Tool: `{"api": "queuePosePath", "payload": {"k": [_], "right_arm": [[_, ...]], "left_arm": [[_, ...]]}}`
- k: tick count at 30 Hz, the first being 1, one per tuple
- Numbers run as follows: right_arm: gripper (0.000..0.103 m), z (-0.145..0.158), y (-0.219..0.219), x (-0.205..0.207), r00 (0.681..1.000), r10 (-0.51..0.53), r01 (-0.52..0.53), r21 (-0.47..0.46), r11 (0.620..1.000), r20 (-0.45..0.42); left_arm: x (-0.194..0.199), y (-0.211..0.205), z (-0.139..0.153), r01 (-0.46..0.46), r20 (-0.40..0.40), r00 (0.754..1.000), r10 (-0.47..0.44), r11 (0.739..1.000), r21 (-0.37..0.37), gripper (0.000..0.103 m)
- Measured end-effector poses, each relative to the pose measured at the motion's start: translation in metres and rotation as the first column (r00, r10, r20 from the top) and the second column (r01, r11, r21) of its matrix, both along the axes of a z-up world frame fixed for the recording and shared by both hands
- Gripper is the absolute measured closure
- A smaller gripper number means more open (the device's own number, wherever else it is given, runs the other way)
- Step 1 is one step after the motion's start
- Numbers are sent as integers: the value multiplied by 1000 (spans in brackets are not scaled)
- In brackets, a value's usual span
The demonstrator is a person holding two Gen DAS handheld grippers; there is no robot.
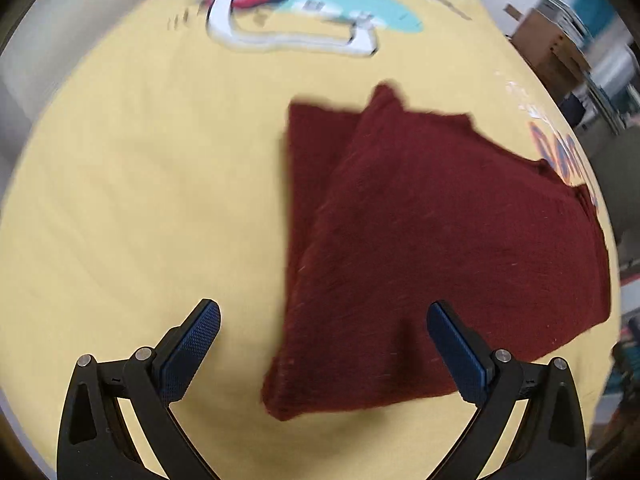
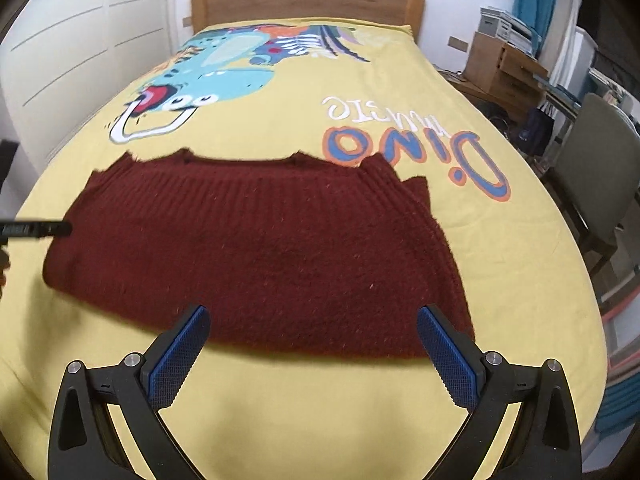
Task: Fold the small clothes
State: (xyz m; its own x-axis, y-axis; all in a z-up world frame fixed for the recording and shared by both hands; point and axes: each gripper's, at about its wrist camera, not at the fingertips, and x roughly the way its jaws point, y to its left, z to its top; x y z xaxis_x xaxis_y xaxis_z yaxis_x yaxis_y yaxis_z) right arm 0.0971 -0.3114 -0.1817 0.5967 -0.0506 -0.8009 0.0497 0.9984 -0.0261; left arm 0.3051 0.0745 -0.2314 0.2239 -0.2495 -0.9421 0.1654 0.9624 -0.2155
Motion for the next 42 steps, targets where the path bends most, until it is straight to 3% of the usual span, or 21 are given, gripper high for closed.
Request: {"api": "queuePosePath", "payload": {"k": [3, 7, 15, 18, 22, 24, 29, 36, 42], "right_arm": [[0, -14, -1, -4, 999, -13, 14, 6, 1000, -35], [0, -30, -7, -7, 996, -34, 34, 2, 999, -81], [0, -42, -25, -11, 991, -82, 84, 17, 996, -109], [0, -42, -30, -12, 990, -86, 89, 21, 996, -108], [0, -42, -38, -13, 990, -99, 102, 28, 994, -105], [0, -42, -43, -14, 989, -109, 114, 37, 993, -104], [0, -39, -53, -16, 988, -119, 125, 48, 991, -103], [0, -28, -79, -19, 983, -160, 165, 51, 985, -88], [0, -11, -107, -19, 979, -195, 198, 50, 979, -65]], "left_arm": [[3, 10, -22, -38, -65, 997, 37, 999, -21, 1], [2, 12, -30, -59, -73, 996, 52, 994, -95, 1], [-9, -27, -41, 52, -101, 993, -64, 991, -121, 2], [-11, -37, -39, 73, -111, 990, -88, 988, -137, 17], [-8, -38, -34, 55, -162, 982, -93, 973, -223, 62], [-1, -39, -30, 34, -183, 980, -81, 968, -249, 67], [-2, -50, 1, 32, -171, 983, -73, 972, -233, 70], [-3, -100, 76, 124, -83, 985, -148, 962, -242, 71], [-13, -186, 125, 268, 1, 962, -275, 939, -217, 71]]}}
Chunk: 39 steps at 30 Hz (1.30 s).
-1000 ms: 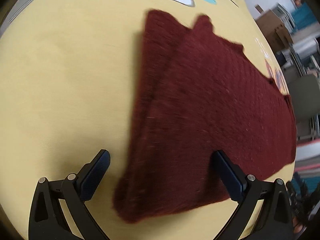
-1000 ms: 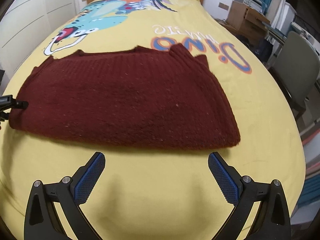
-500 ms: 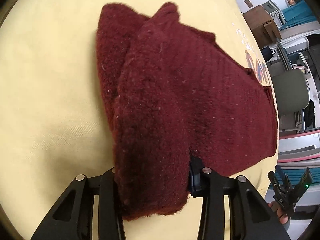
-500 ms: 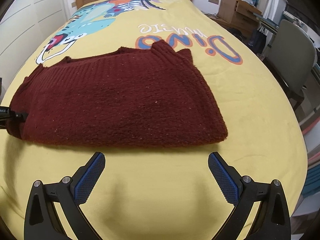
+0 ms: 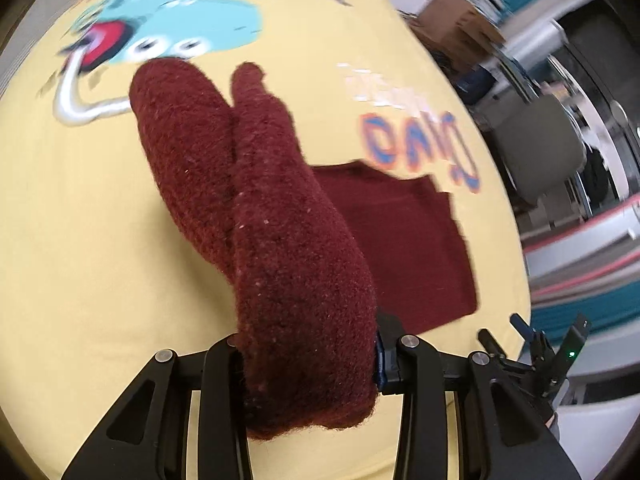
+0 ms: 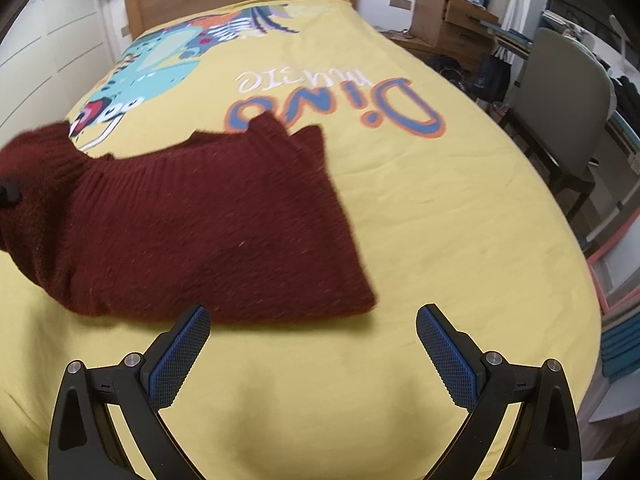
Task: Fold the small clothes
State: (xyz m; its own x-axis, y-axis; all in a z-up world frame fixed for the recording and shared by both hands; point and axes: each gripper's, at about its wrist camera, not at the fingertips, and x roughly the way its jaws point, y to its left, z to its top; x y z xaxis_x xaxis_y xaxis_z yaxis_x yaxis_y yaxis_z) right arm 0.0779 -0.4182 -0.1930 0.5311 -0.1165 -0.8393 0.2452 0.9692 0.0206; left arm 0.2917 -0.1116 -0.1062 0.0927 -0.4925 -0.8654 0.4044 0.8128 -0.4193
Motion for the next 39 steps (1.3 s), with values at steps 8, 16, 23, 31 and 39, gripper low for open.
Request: {"api": "queuePosePath", "payload": {"k": [8, 16, 23, 31, 39], "right_arm": [[0, 19, -40, -10, 998, -54, 55, -11, 998, 32], [0, -13, -67, -26, 994, -89, 89, -7, 996, -61], [0, -45, -75, -37, 984, -119, 124, 26, 992, -131], [0, -40, -75, -36, 985, -119, 124, 33, 992, -122], [0, 11, -66, -8, 996, -47, 56, 130, 990, -76]], "left_arm": [[-23, -142, -26, 125, 6, 992, -125, 991, 50, 71], [-49, -179, -89, 161, -14, 987, -161, 968, 191, 67], [-58, -188, -89, 131, -22, 991, -129, 967, 219, 49], [-70, -173, -54, 124, 10, 992, -128, 978, 170, 15], [-61, -107, -16, 13, 137, 990, -31, 992, 127, 1]]}}
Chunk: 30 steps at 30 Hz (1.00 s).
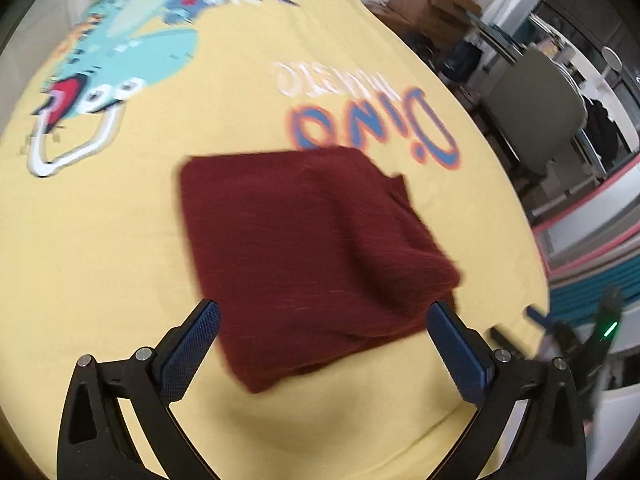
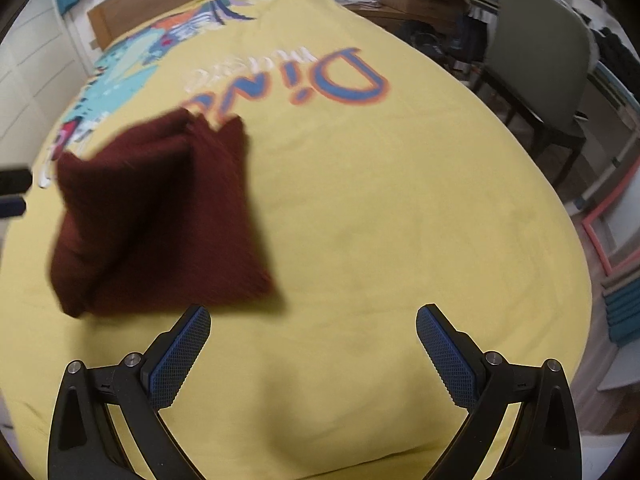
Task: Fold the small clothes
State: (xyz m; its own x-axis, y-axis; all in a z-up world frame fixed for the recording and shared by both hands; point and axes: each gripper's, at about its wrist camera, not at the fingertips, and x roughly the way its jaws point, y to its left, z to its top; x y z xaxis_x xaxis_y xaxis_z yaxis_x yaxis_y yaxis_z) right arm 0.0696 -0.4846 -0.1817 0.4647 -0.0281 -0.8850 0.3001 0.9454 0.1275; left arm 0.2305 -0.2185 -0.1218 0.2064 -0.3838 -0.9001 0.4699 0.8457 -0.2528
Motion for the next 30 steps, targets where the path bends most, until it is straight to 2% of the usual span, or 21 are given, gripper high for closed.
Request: {"api": "queuePosePath", "payload": {"k": [4, 7, 14, 16, 18, 23, 24, 26, 30], "right_arm": [[0, 37, 12, 41, 997, 73, -75, 54, 996, 28], [0, 55, 33, 81, 986, 166, -166, 14, 986, 20], [6, 47, 82, 161, 951, 294, -287, 76, 955, -98], [12, 34, 97, 174, 931, 331, -320, 92, 943, -152], [34, 16, 105, 182, 912, 345, -332, 96, 938, -220], [39, -17, 105, 174, 886, 356, -331, 134, 934, -296], [52, -23, 104, 171, 883, 359, -328, 152, 933, -302], [71, -33, 96, 165, 889, 352, -299, 211, 931, -292], [80, -28, 82, 151, 922, 315, -270, 209, 940, -225]], "left_arm": [[-3, 42, -9, -57, 23, 998, 56, 998, 30, 1], [-10, 61, -19, -72, 22, 997, 72, 996, 43, 1], [-25, 90, -33, -78, 5, 997, 78, 996, 39, 1], [-26, 96, -33, -90, 2, 996, 90, 995, 30, 1], [-24, 100, -35, -88, -16, 996, 88, 996, 19, 1], [-23, 103, -39, -84, -7, 996, 85, 996, 39, 1], [-23, 104, -41, -88, -10, 996, 89, 995, 38, 1], [-22, 105, -43, -99, -15, 995, 100, 995, 32, 1], [-23, 100, -47, -72, -12, 997, 73, 996, 53, 1]]}}
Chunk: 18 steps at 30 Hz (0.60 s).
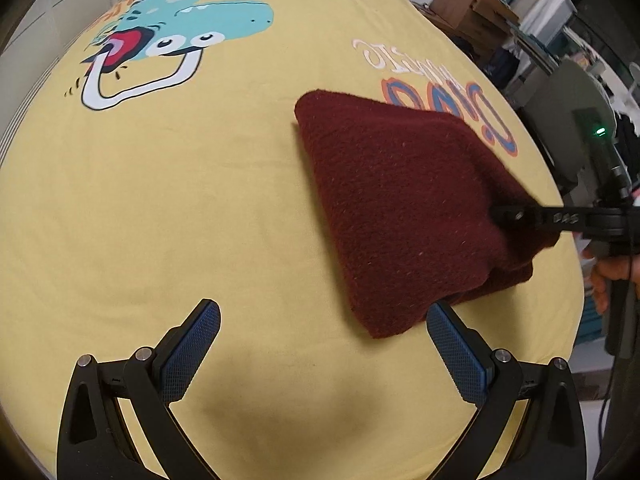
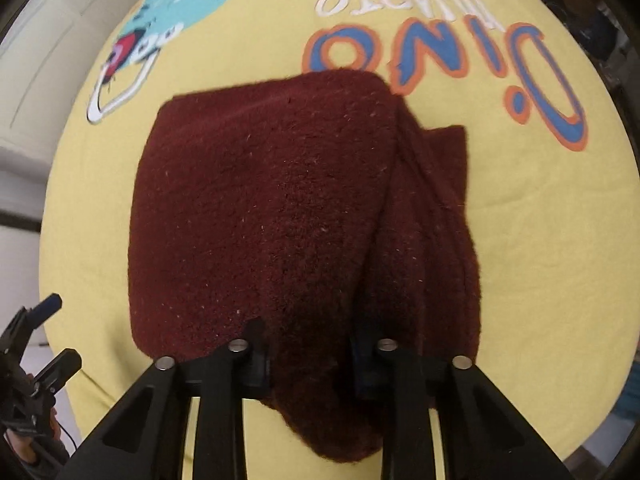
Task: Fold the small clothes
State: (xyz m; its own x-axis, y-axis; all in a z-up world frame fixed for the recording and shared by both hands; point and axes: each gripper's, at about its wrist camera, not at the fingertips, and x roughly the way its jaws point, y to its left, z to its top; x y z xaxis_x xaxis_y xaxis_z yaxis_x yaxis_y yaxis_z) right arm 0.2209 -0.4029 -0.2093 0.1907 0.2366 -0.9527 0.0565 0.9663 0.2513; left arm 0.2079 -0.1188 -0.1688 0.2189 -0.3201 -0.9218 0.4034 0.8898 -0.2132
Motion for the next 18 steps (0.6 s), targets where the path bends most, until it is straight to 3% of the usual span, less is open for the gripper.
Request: {"api": "queuePosePath", "payload": {"k": [4, 10, 18], "right_arm": [[83, 21, -14, -17, 996, -18, 20, -19, 1000, 88], [83, 37, -41, -43, 988, -40, 51, -67, 996, 150], [83, -21, -56, -61, 997, -71, 73, -64, 995, 34]], "left_arm": [[1, -4, -4, 4, -3, 1000, -4, 1000, 11, 1], [-2, -11, -11, 16, -11, 1000, -16, 1000, 23, 1], [-3, -16, -15, 14, 6, 1000, -15, 999, 42, 1]]}}
